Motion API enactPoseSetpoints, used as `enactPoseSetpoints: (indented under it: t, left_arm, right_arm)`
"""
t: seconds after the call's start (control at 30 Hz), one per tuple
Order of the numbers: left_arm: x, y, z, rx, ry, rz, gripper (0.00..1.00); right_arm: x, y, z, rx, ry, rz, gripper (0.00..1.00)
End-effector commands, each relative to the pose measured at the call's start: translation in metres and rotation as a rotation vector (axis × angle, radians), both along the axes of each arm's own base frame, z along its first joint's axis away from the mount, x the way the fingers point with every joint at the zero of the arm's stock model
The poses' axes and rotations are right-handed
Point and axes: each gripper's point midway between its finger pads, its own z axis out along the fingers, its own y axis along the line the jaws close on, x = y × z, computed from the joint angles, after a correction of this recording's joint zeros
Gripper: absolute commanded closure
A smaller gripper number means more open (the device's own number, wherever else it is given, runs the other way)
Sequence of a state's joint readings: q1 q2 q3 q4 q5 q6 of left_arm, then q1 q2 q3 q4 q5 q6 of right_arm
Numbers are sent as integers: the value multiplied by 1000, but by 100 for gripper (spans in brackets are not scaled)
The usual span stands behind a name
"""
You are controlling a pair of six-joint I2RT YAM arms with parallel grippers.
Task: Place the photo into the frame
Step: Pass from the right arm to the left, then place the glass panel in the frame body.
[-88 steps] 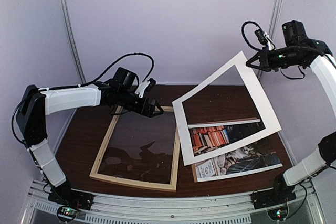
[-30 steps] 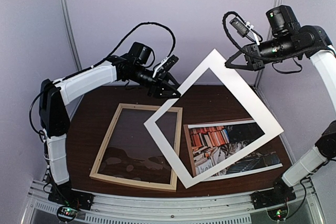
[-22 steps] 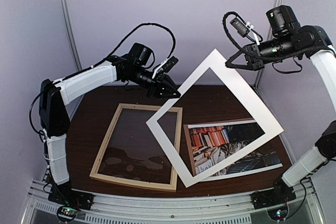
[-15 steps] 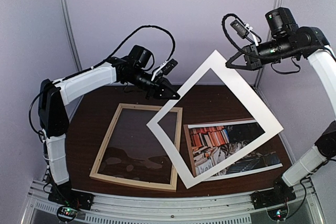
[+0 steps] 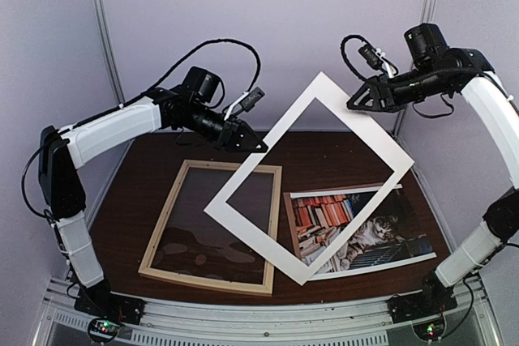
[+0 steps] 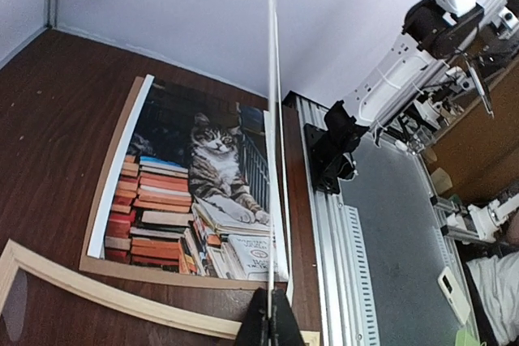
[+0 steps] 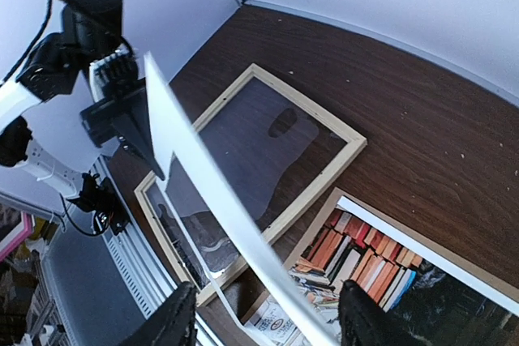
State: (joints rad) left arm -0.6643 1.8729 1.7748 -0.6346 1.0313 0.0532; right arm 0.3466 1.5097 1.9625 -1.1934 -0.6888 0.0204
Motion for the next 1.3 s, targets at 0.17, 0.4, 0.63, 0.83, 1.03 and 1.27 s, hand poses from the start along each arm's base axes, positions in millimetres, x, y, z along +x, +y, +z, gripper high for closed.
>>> enactPoseSetpoints:
  t: [0.17, 0.4, 0.63, 0.83, 1.03, 1.27]
  left_arm:
    - [14, 51, -22, 141, 257, 327, 100]
    - [36, 121, -84, 337, 433, 587, 100]
    - [39, 184, -131, 503, 491, 780, 100]
    - [40, 217, -156, 605, 503, 880, 100]
    - [42, 238, -169, 656, 509, 951, 100]
    - [47, 250, -172, 649, 506, 1007, 100]
  right_arm:
    - [29, -53, -18, -160, -47, -273, 30]
    - [40, -49, -42, -160, -2, -284, 31]
    - [47, -43, -72, -157, 49, -274, 31]
    - [49, -41, -96, -176, 88, -259, 31]
    - [51, -37, -111, -173, 118, -245, 30]
    - [55, -34, -120, -175, 139, -237, 31]
